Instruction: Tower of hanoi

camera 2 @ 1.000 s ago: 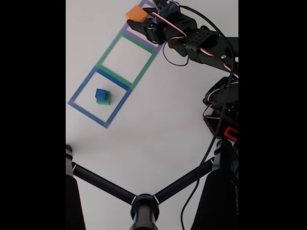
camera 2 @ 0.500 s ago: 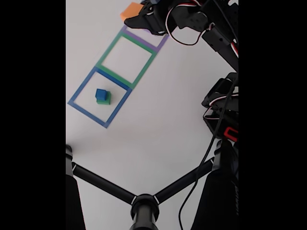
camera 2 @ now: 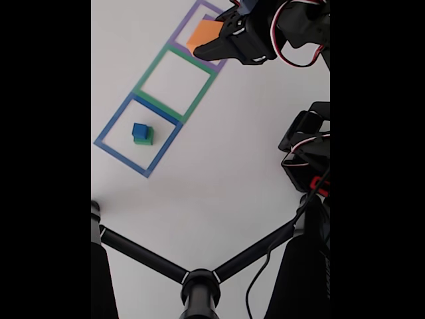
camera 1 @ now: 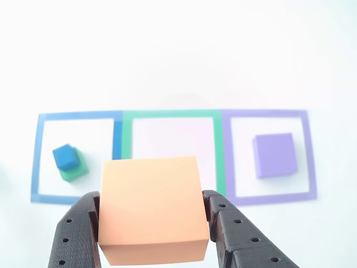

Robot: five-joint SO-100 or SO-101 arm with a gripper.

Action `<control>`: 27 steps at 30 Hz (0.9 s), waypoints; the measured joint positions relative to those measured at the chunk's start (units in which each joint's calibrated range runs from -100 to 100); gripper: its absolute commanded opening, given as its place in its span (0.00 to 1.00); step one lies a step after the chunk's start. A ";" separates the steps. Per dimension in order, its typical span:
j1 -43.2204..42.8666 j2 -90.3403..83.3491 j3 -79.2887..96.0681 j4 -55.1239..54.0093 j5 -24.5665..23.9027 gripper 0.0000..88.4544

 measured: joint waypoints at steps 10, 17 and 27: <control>-0.57 -2.11 11.23 -6.42 0.00 0.16; 0.98 -5.99 34.55 -25.84 -0.39 0.16; 2.29 -3.04 73.37 -72.87 -0.59 0.16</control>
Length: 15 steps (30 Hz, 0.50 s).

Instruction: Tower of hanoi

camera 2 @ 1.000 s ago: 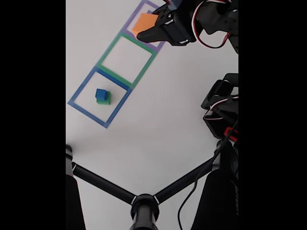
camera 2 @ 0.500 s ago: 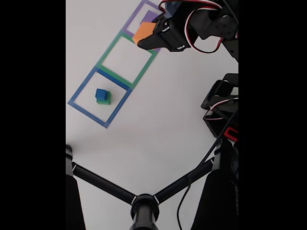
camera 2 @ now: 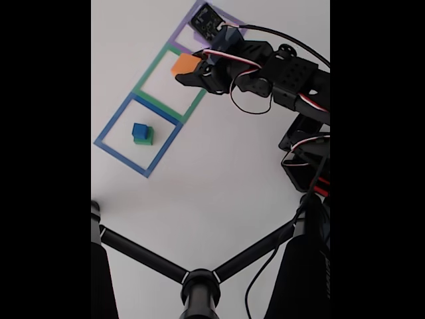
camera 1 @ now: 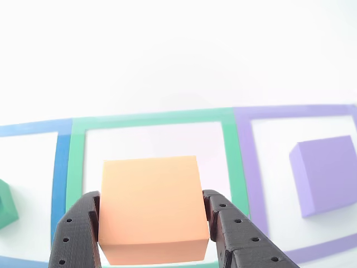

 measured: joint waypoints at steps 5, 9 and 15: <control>0.08 5.91 8.53 -17.34 0.00 0.16; -0.08 11.73 12.10 -28.57 0.00 0.16; -0.08 21.87 13.23 -42.05 0.00 0.16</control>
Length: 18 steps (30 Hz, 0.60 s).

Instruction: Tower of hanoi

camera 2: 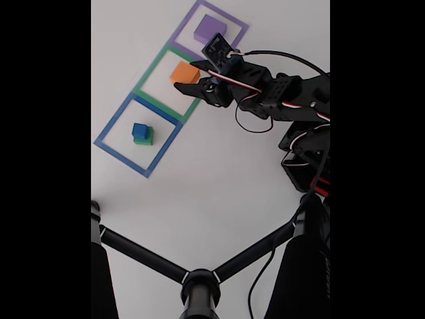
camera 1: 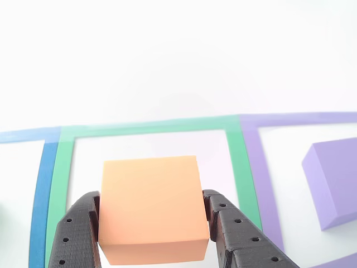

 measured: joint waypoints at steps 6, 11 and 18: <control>0.00 10.89 -0.09 -10.91 0.00 0.16; -0.65 17.05 -0.87 -17.58 0.00 0.16; -1.72 23.89 -2.87 -24.08 0.00 0.16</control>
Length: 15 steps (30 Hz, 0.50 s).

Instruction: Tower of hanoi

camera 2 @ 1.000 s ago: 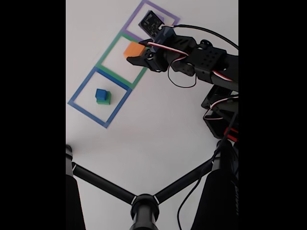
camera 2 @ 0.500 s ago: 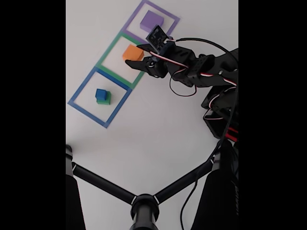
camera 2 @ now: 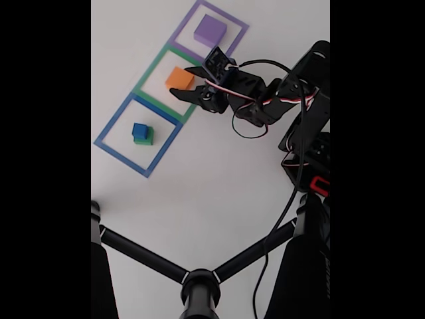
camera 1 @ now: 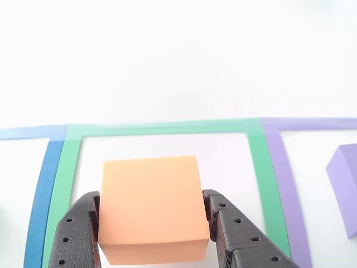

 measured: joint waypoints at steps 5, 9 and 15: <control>0.00 4.47 -2.18 -2.81 0.00 0.17; 0.00 6.75 -3.22 -4.57 0.20 0.20; 0.25 8.36 -3.39 -4.98 0.39 0.22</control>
